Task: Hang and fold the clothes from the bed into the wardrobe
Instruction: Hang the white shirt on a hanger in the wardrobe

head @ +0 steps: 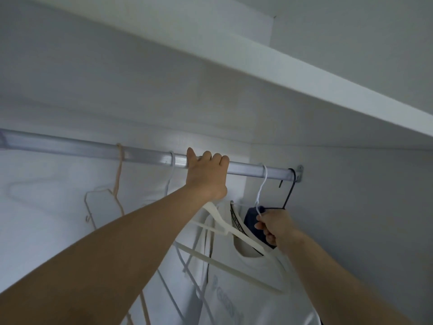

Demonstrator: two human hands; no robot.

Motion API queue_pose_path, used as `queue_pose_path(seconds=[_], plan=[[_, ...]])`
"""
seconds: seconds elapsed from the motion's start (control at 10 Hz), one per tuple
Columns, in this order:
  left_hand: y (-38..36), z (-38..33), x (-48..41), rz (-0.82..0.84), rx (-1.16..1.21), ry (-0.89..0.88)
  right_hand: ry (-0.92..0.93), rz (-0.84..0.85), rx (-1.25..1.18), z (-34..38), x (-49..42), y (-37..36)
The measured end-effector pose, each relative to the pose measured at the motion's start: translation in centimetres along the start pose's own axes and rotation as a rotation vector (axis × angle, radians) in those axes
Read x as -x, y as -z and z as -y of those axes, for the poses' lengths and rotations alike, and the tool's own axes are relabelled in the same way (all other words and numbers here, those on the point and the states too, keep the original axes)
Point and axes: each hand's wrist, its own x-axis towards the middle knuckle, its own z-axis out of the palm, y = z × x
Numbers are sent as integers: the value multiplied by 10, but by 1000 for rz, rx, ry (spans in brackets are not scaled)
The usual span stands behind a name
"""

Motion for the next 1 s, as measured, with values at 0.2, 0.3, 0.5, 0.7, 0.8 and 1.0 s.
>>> queue_pose_path(seconds=[0.2, 0.3, 0.5, 0.7, 0.8, 1.0], plan=[[1, -1, 8, 20, 9, -3, 94, 31, 101, 1, 8, 3], [4, -7, 18, 72, 68, 26, 219, -34, 224, 8, 25, 12], [25, -49, 41, 6, 474, -33, 311, -38, 549, 16, 70, 34], [60, -111, 85, 102, 871, -2, 305, -79, 87, -15, 124, 80], [72, -148, 123, 140, 1052, 71, 333, -89, -38, -39, 167, 109], [83, -209, 206, 248, 1264, 163, 225, -118, -41, -99, 239, 157]])
